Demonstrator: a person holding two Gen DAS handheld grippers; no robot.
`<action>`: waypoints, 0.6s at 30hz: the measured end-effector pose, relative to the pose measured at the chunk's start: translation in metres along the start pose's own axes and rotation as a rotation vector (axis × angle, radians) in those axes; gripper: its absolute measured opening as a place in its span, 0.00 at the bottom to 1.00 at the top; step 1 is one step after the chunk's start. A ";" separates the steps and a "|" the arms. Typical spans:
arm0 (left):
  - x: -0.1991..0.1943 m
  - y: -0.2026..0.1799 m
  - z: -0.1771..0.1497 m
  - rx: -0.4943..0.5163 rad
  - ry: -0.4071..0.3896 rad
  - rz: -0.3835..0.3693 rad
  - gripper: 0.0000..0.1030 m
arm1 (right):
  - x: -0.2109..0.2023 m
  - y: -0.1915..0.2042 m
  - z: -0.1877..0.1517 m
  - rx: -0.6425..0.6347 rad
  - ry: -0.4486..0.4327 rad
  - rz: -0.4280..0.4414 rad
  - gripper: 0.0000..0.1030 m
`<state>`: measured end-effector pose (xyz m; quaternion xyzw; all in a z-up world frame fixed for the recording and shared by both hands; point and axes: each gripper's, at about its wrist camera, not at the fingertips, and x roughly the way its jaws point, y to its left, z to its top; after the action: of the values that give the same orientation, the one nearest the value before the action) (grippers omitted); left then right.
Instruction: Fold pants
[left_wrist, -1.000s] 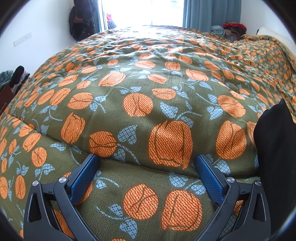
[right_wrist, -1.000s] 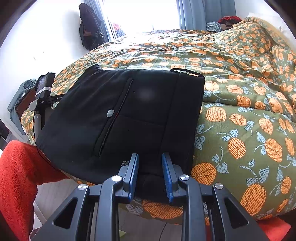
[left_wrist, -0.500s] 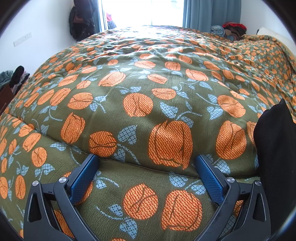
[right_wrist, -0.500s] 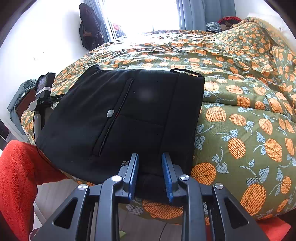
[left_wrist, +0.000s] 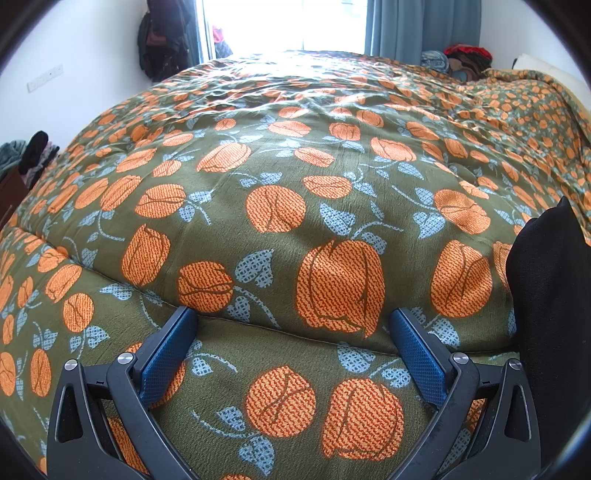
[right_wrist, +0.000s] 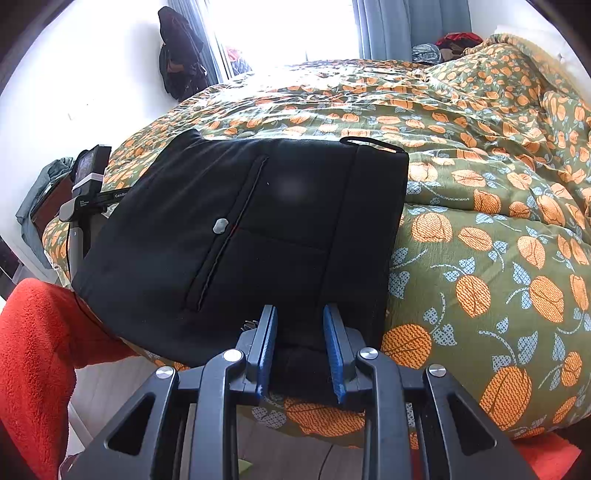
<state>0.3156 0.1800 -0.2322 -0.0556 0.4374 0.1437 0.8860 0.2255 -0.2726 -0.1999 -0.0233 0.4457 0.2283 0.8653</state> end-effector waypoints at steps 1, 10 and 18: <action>0.000 0.000 0.000 0.000 0.000 0.000 1.00 | 0.000 0.000 0.000 0.000 0.000 0.000 0.26; 0.000 0.000 0.000 0.000 0.000 0.000 1.00 | 0.000 -0.001 0.000 0.000 0.000 0.000 0.26; 0.000 0.000 0.000 0.000 0.000 0.000 1.00 | -0.001 -0.001 0.000 0.000 -0.001 0.000 0.26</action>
<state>0.3153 0.1797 -0.2322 -0.0557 0.4374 0.1440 0.8859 0.2258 -0.2741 -0.1995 -0.0231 0.4451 0.2285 0.8655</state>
